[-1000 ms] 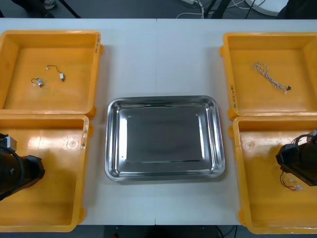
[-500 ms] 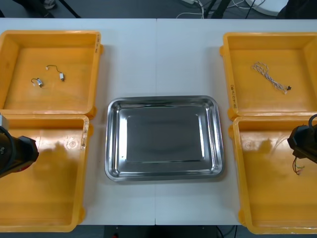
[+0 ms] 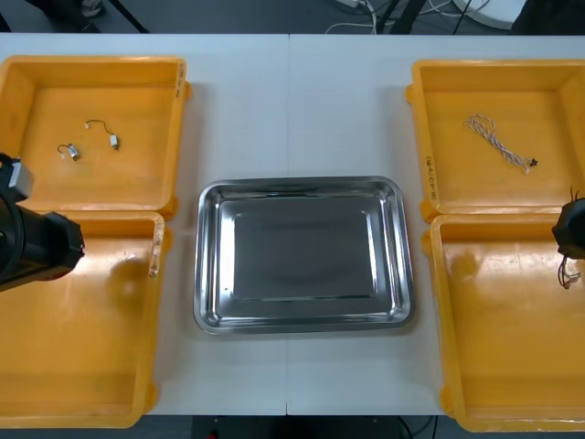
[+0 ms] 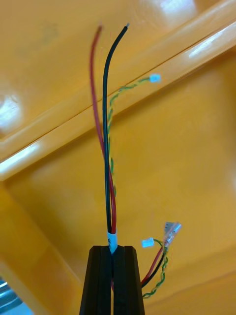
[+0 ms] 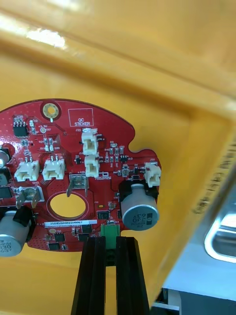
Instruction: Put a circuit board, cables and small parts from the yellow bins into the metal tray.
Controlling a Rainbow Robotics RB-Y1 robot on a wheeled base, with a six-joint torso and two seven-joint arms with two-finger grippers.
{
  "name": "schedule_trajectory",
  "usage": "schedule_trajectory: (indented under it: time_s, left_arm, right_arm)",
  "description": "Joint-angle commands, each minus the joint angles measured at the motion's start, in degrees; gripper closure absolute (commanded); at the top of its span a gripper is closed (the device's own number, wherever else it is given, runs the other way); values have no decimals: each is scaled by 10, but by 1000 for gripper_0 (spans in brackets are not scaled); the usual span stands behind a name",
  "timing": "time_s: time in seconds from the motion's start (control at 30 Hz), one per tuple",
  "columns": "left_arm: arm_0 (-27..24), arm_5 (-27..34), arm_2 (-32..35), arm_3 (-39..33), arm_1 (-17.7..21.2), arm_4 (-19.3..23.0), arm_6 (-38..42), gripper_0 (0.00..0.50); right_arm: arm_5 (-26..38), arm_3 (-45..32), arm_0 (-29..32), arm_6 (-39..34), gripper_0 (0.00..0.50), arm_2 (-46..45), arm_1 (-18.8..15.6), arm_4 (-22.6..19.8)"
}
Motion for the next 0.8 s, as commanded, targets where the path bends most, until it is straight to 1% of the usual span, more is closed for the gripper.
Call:
schedule_trajectory:
  time_s: [0.03,0.2,0.3,0.5,0.63,0.8]
  left_arm:
    - [-57,5,-25,-27,26,11,34,497]
    - [-100,5,-77,-27,25,11,38,498]
    - [-120,5,-109,-26,25,12,40,498]
    - [-156,5,-170,-21,25,18,48,497]
    - [-172,5,-207,-19,25,18,58,498]
    - [-201,5,-256,-8,23,19,74,497]
  right_arm:
    - [3,-17,-14,-12,500,-34,-56,-40]
    - [3,-17,-23,-9,500,-35,-97,-90]
    - [3,-16,-33,-5,500,-35,-112,-119]
    - [3,-15,-63,7,500,-13,-126,-178]
    - [3,-15,-89,19,500,13,-126,-190]
    - [3,-15,-139,35,500,74,-126,-197]
